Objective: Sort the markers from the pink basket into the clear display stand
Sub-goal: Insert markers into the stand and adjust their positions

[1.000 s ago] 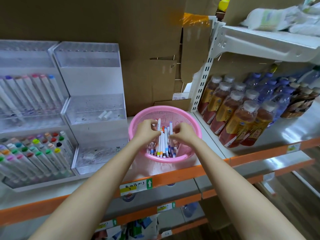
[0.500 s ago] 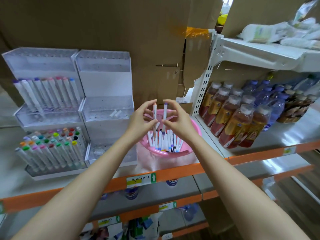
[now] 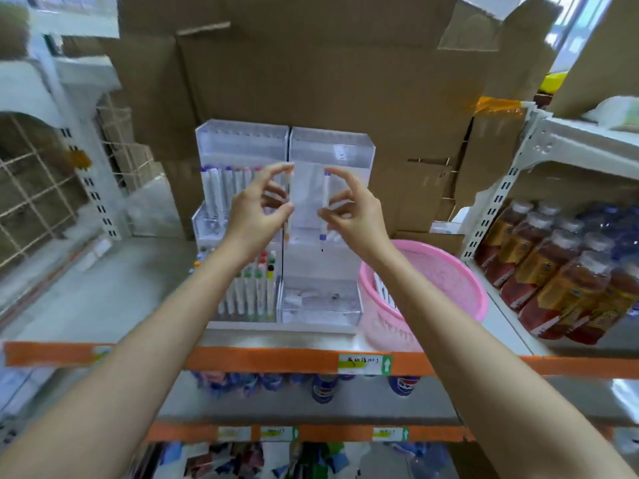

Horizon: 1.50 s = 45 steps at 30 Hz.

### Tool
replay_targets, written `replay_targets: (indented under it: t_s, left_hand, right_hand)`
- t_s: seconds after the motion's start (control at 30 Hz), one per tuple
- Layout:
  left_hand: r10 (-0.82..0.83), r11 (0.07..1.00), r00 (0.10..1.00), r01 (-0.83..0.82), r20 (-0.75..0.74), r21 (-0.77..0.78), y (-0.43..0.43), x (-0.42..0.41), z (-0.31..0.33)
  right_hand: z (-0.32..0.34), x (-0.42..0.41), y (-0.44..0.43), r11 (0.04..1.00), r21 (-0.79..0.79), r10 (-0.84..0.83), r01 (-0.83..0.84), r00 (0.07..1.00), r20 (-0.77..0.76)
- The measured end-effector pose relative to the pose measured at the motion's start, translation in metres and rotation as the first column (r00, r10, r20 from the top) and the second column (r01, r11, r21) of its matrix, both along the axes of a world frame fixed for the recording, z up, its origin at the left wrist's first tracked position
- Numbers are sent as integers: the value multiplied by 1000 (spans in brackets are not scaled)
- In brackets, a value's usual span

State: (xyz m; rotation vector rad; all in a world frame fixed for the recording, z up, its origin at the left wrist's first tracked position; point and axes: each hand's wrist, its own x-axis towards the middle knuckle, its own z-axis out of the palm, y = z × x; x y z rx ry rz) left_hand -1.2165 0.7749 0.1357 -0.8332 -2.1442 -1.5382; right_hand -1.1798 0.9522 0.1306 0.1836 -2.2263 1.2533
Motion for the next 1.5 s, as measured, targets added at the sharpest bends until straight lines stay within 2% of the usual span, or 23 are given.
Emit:
replay_targets:
  t_s: [0.1, 0.3, 0.57, 0.87, 1.17, 1.5]
  left_hand:
    - [32, 998, 999, -32, -5, 58, -29, -12, 6]
    - [76, 995, 997, -76, 5, 59, -78, -38, 14]
    - [39, 994, 999, -36, -32, 101, -104, -77, 29]
    - [-115, 991, 992, 118, -50, 65, -95, -111, 32]
    - [-124, 989, 985, 132, -124, 61, -92, -126, 28]
    - [-116, 993, 976, 108, -183, -52, -93, -131, 20]
  right_hand:
    - [6, -14, -32, 1000, 13, 17, -17, 1000, -17]
    - [15, -42, -85, 999, -15, 39, -40, 998, -51]
    - [23, -79, -127, 997, -13, -77, 75, 987, -138]
    - [23, -105, -138, 981, 51, -172, 186, 965, -196]
    - [15, -119, -136, 969, 75, -214, 237, 949, -232]
    - [11, -122, -136, 965, 94, -215, 243, 946, -242]
